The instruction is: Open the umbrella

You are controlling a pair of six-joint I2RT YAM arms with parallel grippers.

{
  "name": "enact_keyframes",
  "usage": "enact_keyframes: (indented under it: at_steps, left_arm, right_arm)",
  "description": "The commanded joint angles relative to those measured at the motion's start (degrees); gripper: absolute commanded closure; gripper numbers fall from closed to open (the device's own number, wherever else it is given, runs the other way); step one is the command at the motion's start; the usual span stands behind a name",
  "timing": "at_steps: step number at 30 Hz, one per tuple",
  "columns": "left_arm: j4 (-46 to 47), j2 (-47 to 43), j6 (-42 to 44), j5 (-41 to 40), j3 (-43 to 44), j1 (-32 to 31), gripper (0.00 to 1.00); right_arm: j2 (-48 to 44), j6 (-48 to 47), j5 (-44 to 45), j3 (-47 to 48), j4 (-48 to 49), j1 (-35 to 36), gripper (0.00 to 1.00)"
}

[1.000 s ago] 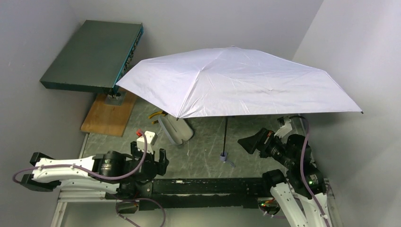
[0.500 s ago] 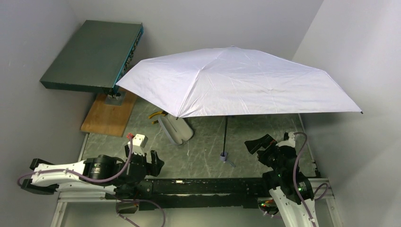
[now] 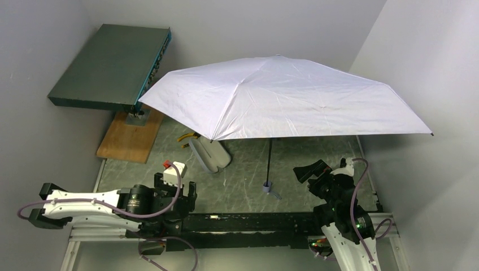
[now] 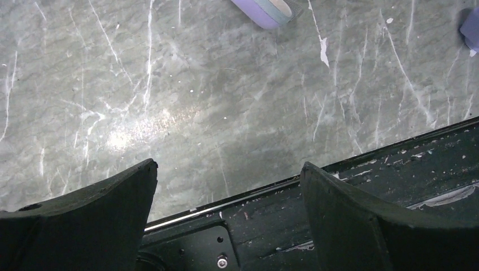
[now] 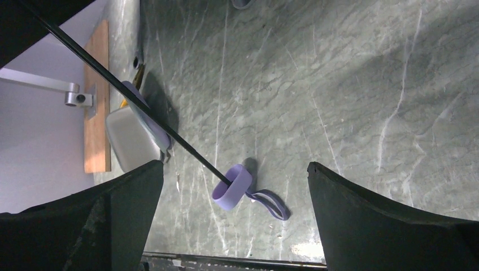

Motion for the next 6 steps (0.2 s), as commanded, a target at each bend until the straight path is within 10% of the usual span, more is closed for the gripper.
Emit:
enact_keyframes:
  at_steps: [1,6]
  left_arm:
    - [-1.25,1.02,-0.91,-1.54,2.68,-0.34,0.01]
    - [-0.64,-0.33,-0.51,-1.45,2.18,-0.38,0.01]
  right_arm:
    - [-2.42,0.57,1.12,0.62,1.77,-0.02,0.00]
    - [-1.49,-0.75,-1.25,0.24,2.82,-0.03,0.00]
